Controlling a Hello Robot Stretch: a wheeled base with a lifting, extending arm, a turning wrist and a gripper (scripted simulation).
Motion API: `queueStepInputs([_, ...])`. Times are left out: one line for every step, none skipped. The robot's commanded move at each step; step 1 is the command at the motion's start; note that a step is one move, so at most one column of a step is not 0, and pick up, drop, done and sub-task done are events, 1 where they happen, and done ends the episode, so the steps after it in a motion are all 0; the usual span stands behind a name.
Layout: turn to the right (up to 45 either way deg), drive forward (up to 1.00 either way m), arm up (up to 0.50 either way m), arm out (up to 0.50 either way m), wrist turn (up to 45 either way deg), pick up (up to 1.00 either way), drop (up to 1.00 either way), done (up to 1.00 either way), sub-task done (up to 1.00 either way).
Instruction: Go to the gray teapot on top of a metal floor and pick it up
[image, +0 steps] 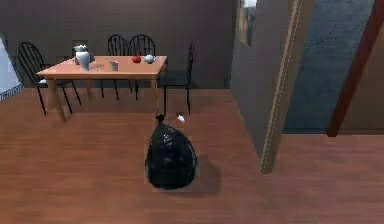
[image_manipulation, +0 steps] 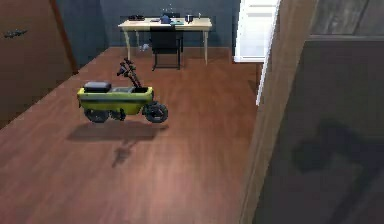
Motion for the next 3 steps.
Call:
queueStepInputs([-45.0, 0.00, 0.00, 0.00, 0.0, 0.00, 0.00, 0.00, 0.00])
queueStepInputs([-30.0, 0.00, 0.00, 0.00, 0.0, 0.00, 0.00, 0.00, 0.00])
queueStepInputs([0.0, 1.00, 0.00, 0.00, 0.0, 0.00, 0.00, 0.00, 0.00])
